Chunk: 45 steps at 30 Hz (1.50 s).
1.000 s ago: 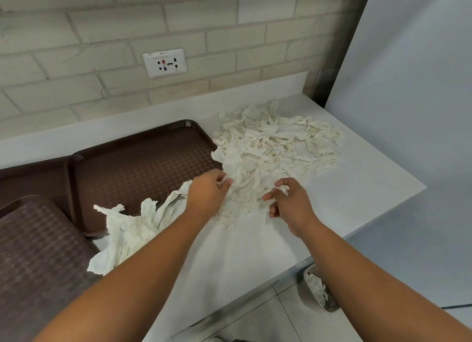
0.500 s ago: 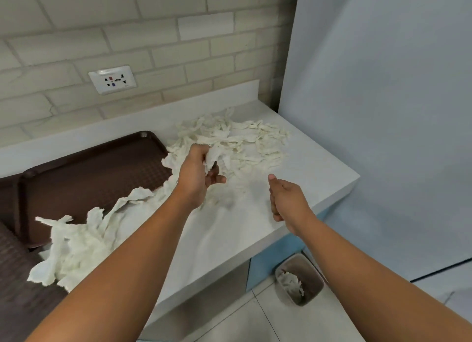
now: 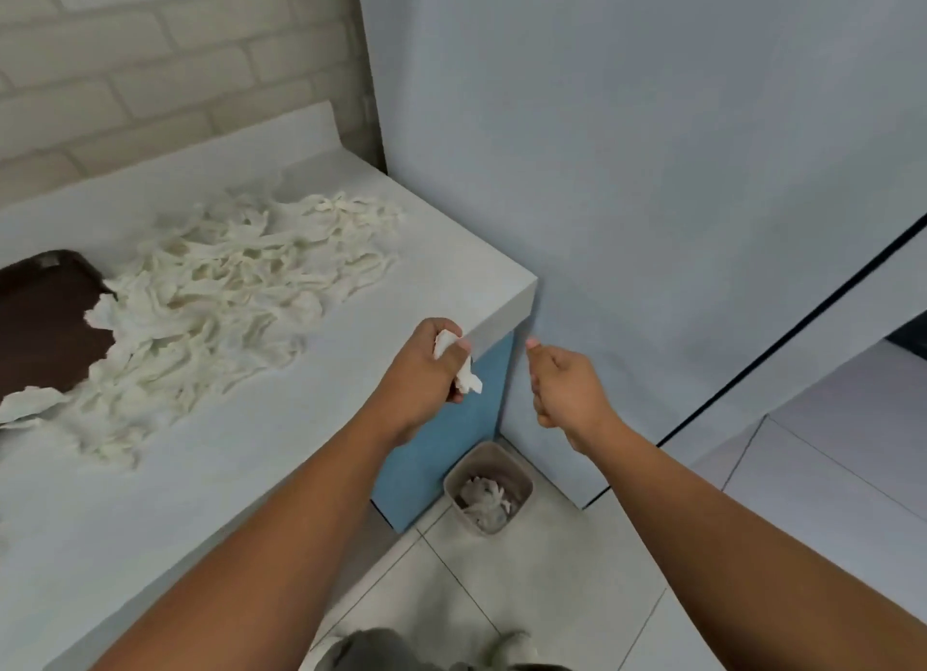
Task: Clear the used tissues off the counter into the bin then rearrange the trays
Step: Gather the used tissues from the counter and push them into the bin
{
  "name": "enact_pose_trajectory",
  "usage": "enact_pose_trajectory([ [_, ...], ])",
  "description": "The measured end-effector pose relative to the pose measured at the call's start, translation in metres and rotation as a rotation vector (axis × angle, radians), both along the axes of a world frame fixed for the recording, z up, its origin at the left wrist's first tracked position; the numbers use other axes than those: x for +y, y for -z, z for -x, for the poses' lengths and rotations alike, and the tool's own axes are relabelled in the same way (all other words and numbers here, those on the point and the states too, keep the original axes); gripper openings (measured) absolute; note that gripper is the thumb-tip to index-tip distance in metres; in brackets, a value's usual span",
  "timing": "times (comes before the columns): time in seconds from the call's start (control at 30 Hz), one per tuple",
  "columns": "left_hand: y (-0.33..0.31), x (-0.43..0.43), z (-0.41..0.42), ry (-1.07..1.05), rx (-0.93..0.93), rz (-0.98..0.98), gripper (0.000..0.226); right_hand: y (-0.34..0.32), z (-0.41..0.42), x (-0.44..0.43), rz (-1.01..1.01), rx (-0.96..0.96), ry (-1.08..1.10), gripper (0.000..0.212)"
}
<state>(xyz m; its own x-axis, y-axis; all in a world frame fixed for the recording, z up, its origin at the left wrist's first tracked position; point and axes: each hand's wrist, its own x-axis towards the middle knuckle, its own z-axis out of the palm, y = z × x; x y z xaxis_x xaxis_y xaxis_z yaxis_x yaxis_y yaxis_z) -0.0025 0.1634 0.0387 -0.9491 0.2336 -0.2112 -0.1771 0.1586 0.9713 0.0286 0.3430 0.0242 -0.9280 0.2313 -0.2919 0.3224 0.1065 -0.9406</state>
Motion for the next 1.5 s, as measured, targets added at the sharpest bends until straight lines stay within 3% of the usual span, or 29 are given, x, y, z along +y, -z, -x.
enact_pose_trajectory([
  [0.07, 0.018, 0.016, -0.003, 0.028, -0.049, 0.057, 0.029, 0.016, -0.001, 0.015, -0.054, -0.014, 0.060, 0.058],
  [0.17, 0.052, 0.034, -0.001, 0.044, -0.103, 0.209, 0.058, 0.046, -0.003, 0.033, -0.160, -0.039, 0.099, 0.054],
  [0.23, 0.083, 0.043, 0.002, 0.042, -0.135, 0.305, 0.062, 0.071, -0.006, 0.041, -0.208, -0.082, 0.091, 0.053],
  [0.47, 0.212, 0.062, 0.004, 0.261, -0.238, 0.521, 0.063, 0.188, -0.011, 0.056, -0.186, -0.235, 0.116, 0.054],
  [0.57, 0.268, 0.069, 0.011, 0.316, -0.240, 0.589, 0.050, 0.240, -0.008, 0.058, -0.193, -0.276, 0.101, 0.055],
  [0.67, 0.326, 0.071, 0.020, 0.373, -0.315, 0.657, 0.060, 0.294, -0.004, 0.060, -0.077, -0.346, 0.120, 0.046],
  [0.77, 0.392, 0.073, 0.027, 0.361, -0.379, 0.687, 0.056, 0.349, -0.003, 0.061, 0.048, -0.410, 0.143, 0.025],
  [0.93, 0.477, 0.080, 0.035, 0.340, -0.550, 0.656, 0.055, 0.418, -0.008, 0.066, 0.012, -0.467, 0.127, 0.033],
  [1.0, 0.507, 0.086, 0.036, 0.335, -0.613, 0.621, 0.040, 0.444, -0.012, 0.069, 0.008, -0.495, 0.111, 0.036],
  [1.07, 0.535, 0.092, 0.038, 0.406, -0.589, 0.652, 0.027, 0.467, -0.015, 0.074, 0.013, -0.519, 0.084, 0.039],
  [1.27, 0.594, 0.112, 0.051, 0.559, -0.379, 0.779, 0.031, 0.511, -0.024, 0.087, -0.130, -0.491, 0.011, 0.035],
  [1.4, 0.625, 0.122, 0.062, 0.520, -0.329, 0.746, 0.056, 0.527, -0.028, 0.091, -0.063, -0.487, 0.147, 0.020],
  [1.5, 0.634, 0.119, 0.065, 0.531, -0.308, 0.761, 0.060, 0.533, -0.028, 0.089, -0.075, -0.500, 0.182, 0.013],
])
